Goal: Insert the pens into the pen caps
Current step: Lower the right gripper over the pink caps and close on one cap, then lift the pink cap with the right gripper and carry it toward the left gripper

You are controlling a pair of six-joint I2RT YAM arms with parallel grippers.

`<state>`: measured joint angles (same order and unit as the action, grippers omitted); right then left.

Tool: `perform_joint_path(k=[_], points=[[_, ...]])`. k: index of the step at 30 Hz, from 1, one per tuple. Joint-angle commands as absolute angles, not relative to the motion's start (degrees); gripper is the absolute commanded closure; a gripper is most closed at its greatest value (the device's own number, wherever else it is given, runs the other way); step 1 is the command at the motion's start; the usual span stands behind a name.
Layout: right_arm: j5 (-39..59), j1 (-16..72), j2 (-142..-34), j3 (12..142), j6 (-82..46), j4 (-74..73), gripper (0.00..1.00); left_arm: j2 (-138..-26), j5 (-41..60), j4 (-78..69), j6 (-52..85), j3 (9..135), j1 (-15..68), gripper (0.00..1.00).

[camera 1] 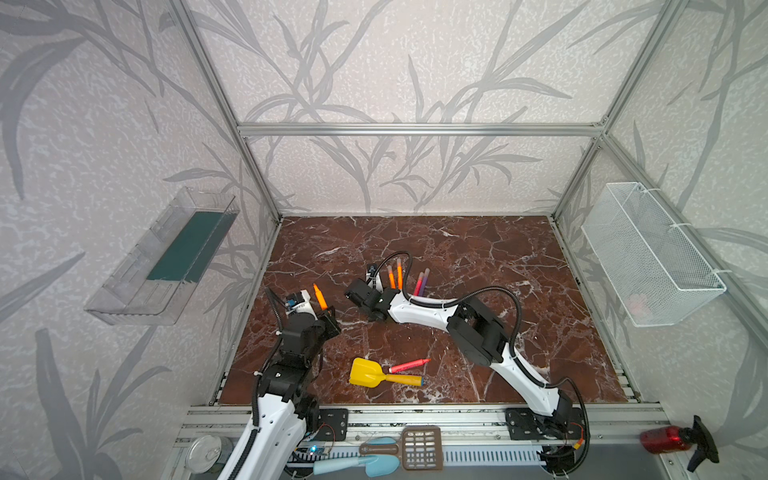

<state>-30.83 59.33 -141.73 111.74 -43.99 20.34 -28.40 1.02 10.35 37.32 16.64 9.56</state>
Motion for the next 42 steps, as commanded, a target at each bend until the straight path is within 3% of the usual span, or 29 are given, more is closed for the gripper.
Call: perform_joint_path(k=[1,12,22,27,33,42], points=[[-29.62,59.11,-143.83,114.20,-45.35,24.57,0.54,-27.96,0.79,10.79,38.08,16.46,9.10,1.00],[-30.06,59.10,-143.41,113.15,-46.32,24.86,0.67,-28.48,0.96,9.98,38.31,16.43,9.06,1.00],[-29.10,56.79,-145.85,116.41,-46.66,27.07,0.66,-28.48,1.05,10.12,38.23,16.34,9.06,1.00],[-28.39,56.78,-145.95,116.02,-46.78,26.23,0.70,-28.46,1.09,10.13,38.21,16.25,9.06,1.00],[-27.60,56.66,-145.86,115.62,-47.17,25.62,0.80,-28.15,1.23,10.39,38.23,16.30,9.13,1.00],[-27.12,56.37,-134.96,101.54,-47.99,15.92,0.92,-28.04,9.96,7.15,35.69,16.07,9.08,1.00]])
